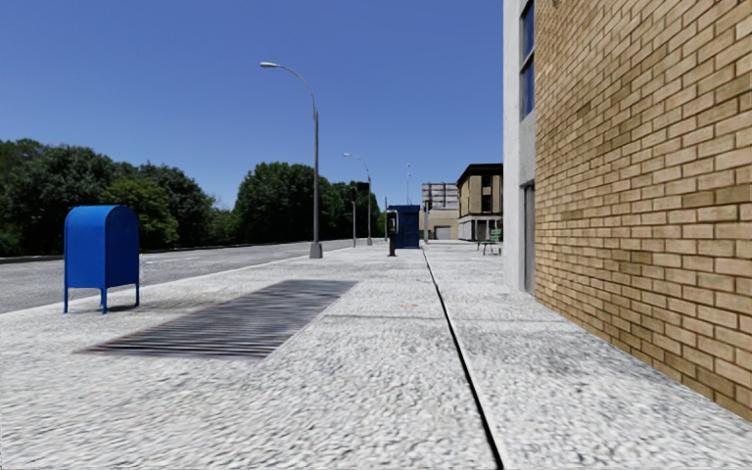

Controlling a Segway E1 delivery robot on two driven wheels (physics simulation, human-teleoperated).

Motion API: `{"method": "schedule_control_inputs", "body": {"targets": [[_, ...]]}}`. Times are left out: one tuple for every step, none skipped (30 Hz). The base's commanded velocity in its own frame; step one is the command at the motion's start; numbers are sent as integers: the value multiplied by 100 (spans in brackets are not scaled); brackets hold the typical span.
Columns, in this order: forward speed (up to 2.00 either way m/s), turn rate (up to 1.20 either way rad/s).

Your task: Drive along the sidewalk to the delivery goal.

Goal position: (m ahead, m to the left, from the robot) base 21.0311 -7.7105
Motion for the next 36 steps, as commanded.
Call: {"method": "schedule_control_inputs", "body": {"targets": [[200,-23],[200,-23],[200,-23],[200,-23],[200,-23],[200,-23],[200,-23],[200,-23],[200,-23],[200,-23],[200,-23],[200,-23],[200,-23],[200,-23],[200,-23],[200,-23],[200,-23],[200,-23],[200,-23],[200,-23],[200,-23],[200,-23],[200,-23],[200,-23],[200,-23],[200,-23],[200,-23],[200,-23],[200,-23],[200,-23],[200,-23],[200,-23],[200,-23],[200,-23],[200,-23],[200,-23]]}}
